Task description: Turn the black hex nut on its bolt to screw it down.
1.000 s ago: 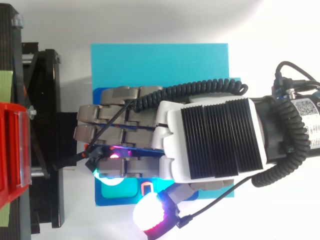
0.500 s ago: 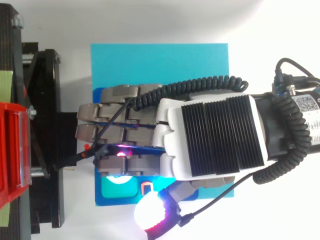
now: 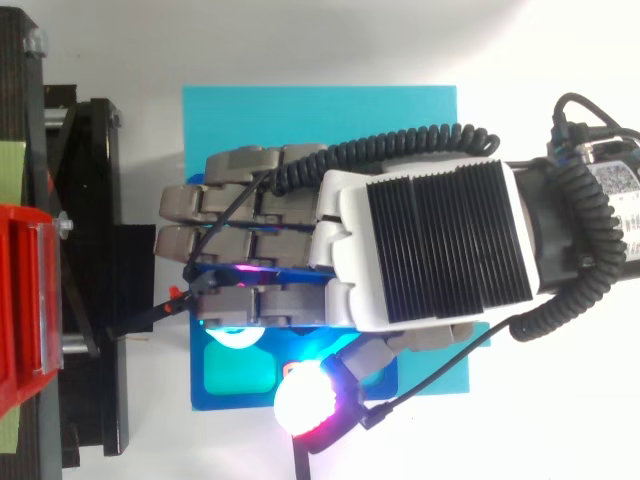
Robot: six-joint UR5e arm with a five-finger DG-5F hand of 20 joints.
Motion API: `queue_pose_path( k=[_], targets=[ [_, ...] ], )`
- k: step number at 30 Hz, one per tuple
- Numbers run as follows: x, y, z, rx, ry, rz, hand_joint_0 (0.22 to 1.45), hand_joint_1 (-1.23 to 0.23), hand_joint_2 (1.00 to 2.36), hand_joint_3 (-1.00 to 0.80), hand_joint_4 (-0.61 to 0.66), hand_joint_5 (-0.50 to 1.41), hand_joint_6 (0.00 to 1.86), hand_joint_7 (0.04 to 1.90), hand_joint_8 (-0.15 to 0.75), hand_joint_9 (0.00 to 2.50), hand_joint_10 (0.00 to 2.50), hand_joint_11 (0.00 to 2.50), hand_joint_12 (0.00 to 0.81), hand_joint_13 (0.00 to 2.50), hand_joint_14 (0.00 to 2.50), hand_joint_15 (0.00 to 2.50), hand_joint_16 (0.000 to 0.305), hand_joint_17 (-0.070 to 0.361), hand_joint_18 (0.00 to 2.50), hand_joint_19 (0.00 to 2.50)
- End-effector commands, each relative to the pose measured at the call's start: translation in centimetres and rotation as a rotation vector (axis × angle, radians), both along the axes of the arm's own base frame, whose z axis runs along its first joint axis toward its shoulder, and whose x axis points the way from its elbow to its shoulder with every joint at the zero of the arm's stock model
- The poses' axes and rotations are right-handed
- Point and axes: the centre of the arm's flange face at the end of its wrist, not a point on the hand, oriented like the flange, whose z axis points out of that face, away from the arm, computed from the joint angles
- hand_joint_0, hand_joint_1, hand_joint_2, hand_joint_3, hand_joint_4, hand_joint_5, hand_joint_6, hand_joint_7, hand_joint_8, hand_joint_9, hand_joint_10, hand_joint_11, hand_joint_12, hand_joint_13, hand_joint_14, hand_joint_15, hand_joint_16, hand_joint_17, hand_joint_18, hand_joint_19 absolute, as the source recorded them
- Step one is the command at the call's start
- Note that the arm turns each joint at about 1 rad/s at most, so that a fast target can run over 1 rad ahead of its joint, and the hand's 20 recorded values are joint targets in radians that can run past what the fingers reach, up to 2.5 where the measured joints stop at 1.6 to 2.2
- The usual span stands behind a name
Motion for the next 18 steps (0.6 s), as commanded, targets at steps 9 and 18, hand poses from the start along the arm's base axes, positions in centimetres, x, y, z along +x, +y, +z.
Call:
queue_pose_path(
  k=[9, 18],
  targets=[
    [-0.4, -3.0, 0.0, -0.045, -0.008, -0.005, 0.49, -0.27, 1.00, -0.50, 0.25, -0.02, 0.50, 1.37, 0.266, 0.46, 0.00, 0.00, 0.339, 0.34, 0.00, 0.00, 0.056, 0.126, 0.26, 0.44],
    [-0.8, -5.3, -0.1, -0.044, -0.002, 0.006, 0.48, -0.21, 1.00, -0.50, 0.25, -0.03, 0.50, 1.36, 0.271, 0.46, 0.00, 0.00, 0.347, 0.34, 0.00, 0.00, 0.057, 0.129, 0.26, 0.44]
  ],
)
